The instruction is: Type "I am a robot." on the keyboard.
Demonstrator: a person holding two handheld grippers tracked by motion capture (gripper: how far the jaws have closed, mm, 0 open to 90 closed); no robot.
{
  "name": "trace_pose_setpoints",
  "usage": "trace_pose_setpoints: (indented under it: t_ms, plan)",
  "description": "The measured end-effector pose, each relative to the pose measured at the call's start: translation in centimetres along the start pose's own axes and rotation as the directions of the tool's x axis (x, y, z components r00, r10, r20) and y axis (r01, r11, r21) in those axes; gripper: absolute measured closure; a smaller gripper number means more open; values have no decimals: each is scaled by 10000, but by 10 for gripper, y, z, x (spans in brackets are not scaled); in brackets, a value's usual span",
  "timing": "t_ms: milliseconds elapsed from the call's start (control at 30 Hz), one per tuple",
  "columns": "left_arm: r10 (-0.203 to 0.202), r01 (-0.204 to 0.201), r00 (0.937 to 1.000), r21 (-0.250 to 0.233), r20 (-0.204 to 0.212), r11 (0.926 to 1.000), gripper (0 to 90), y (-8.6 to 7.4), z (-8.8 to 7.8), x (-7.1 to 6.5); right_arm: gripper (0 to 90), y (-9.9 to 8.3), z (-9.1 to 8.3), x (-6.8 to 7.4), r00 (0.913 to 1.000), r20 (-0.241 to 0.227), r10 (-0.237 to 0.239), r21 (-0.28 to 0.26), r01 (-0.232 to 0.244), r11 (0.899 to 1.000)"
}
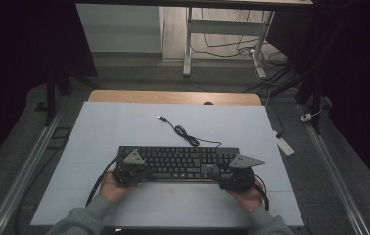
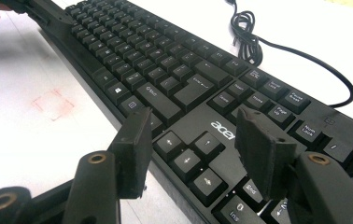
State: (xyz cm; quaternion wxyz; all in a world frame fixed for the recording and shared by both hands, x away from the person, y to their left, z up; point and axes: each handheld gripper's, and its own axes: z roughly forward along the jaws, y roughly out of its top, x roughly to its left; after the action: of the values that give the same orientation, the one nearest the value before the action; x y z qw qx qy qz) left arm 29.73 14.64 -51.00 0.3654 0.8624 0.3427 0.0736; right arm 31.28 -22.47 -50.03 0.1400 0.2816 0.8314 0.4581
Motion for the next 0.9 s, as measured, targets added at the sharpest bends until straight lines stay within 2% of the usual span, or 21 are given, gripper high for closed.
trace_pose_setpoints:
  t_ms: [233,533,633,733,800,833,900]
  plan:
    - [-30,30,10000,20,-79,10000,884,0,4,2,467,-1,-1,1,10000,45,-50,48,50,10000]
    - [177,-173,9998,275,-131,9995,884,-1,12,1,467,-1,-1,2,9999,87,-120,101,119,9999]
    - [270,-259,9993,422,-274,9988,885,-1,14,1,467,-1,0,2,9999,86,-141,95,141,9999]
    - [231,-224,9994,263,-264,9994,884,-1,12,1,467,-1,-1,2,9999,93,-144,95,143,9999]
    - [127,-127,9999,-48,-47,9999,884,0,9,1,467,-1,-1,2,9998,108,-152,115,151,9998]
    - [127,-127,9999,-48,-47,9999,884,0,9,1,467,-1,-1,2,9998,117,-149,115,148,9998]
    - [1,0,10000,-461,7,9989,860,0,2,2,467,-1,-1,2,9999,124,-118,124,116,9999]
